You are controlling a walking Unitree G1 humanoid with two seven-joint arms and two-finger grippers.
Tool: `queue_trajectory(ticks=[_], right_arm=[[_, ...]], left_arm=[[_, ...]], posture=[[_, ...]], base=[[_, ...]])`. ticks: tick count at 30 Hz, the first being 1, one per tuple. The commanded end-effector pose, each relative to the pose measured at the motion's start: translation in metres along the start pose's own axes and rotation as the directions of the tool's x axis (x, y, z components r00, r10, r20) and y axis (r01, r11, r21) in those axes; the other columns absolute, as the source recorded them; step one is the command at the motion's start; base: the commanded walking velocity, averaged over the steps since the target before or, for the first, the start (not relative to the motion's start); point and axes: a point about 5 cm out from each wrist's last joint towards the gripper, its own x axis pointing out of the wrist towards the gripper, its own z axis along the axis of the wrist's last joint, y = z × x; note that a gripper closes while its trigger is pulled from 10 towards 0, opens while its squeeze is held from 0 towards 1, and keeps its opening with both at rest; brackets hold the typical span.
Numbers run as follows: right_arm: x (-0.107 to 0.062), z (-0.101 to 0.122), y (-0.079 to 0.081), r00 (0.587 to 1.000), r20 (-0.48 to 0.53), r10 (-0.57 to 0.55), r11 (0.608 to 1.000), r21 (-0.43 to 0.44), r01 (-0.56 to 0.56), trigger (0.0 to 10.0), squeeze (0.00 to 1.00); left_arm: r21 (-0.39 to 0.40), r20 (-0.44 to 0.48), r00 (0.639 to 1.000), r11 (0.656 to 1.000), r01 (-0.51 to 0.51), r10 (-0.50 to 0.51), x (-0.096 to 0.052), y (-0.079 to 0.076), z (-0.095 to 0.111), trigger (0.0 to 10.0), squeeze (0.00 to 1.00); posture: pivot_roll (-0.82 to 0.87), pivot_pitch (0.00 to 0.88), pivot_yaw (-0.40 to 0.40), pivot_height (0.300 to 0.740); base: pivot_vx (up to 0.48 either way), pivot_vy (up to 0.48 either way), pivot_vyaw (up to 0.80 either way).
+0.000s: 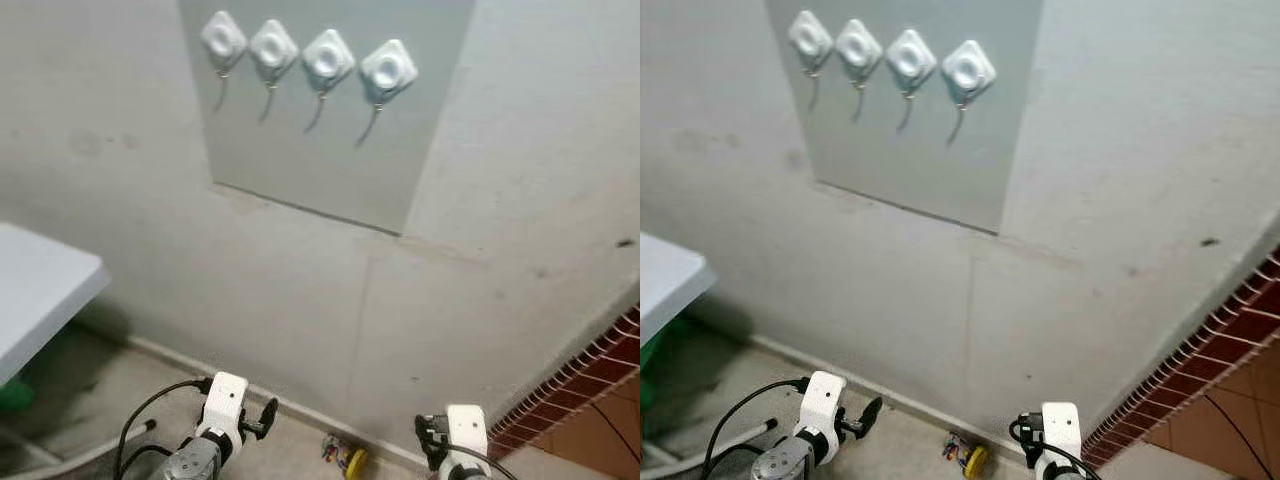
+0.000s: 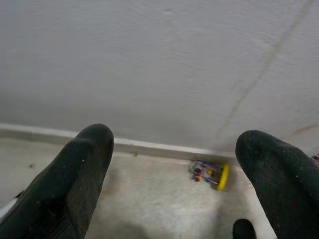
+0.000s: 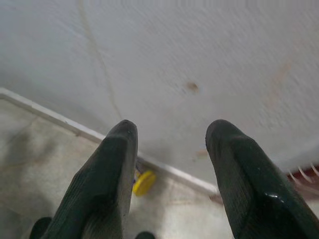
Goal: Hang keys on a hook
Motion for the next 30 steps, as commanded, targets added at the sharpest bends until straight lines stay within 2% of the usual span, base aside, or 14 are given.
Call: queue_trajectory(ticks=[1,6,12,20,22,30], right_arm=[[-0.001,-0.002,-0.004,1.000,-0.015,-0.010,1.000,0.000,0.010,10.0,0.00],[-0.003,-0.005,-0.006,0.999,-0.034,-0.015,1.000,-0.005,0.015,10.0,0.00],[-0.009,-0.021,-0.008,0.991,-0.128,-0.033,0.999,-0.002,0.033,10.0,0.00],[-0.017,-0.037,-0.009,0.977,-0.207,-0.041,0.999,0.017,0.046,10.0,0.00],[-0.019,-0.040,-0.010,0.971,-0.233,-0.052,0.998,0.016,0.058,10.0,0.00],[-0.019,-0.041,-0.011,0.967,-0.250,-0.056,0.998,0.015,0.061,10.0,0.00]], left_arm=[[0.014,-0.008,1.000,1.000,0.000,0.000,0.002,0.000,0.002,10.0,0.00],[0.012,-0.016,1.000,1.000,-0.003,0.004,0.002,-0.001,0.001,10.0,0.00],[-0.005,-0.084,0.996,0.999,-0.035,0.034,0.000,-0.002,-0.010,10.0,0.00],[-0.013,-0.130,0.990,0.998,-0.055,0.053,-0.005,0.001,-0.019,10.0,0.00],[0.002,-0.184,0.979,0.997,-0.082,0.081,-0.010,0.006,-0.028,10.0,0.00],[-0.003,-0.205,0.973,0.994,-0.106,0.103,-0.011,0.010,-0.030,10.0,0.00]], posture=[[0.03,0.000,-0.030,0.692],[0.03,0.000,-0.030,0.692],[0.03,0.000,-0.034,0.692],[0.03,0.000,-0.033,0.692],[0.03,0.000,-0.037,0.692],[0.03,0.000,-0.039,0.692]], base=[[0.000,0.000,0.80],[0.000,0.000,0.80],[0.000,0.000,0.80],[0.000,0.000,0.80],[0.000,0.000,0.80],[0.000,0.000,0.80]])
